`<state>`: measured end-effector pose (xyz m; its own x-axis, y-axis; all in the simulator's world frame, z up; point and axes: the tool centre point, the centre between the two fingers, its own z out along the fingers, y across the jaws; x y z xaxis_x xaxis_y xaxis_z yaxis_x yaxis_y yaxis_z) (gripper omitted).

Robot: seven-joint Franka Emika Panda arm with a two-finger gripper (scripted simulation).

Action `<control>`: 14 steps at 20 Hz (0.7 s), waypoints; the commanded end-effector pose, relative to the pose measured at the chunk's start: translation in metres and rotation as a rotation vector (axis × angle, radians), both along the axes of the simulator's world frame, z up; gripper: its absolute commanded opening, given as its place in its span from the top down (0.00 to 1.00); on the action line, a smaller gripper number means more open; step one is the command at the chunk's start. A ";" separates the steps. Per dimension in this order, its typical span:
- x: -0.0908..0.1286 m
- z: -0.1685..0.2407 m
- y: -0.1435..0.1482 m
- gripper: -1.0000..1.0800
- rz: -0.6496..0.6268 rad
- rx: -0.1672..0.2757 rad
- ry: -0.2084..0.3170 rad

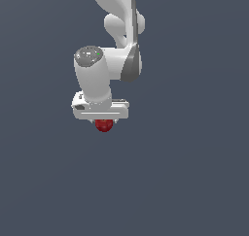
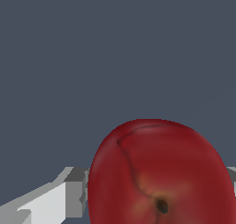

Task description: Pick up the object and move it to a goal position.

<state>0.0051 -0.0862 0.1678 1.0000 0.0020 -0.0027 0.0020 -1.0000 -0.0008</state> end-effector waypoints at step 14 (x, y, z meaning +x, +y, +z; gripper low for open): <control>0.032 0.152 -0.063 1.00 0.001 0.000 -0.003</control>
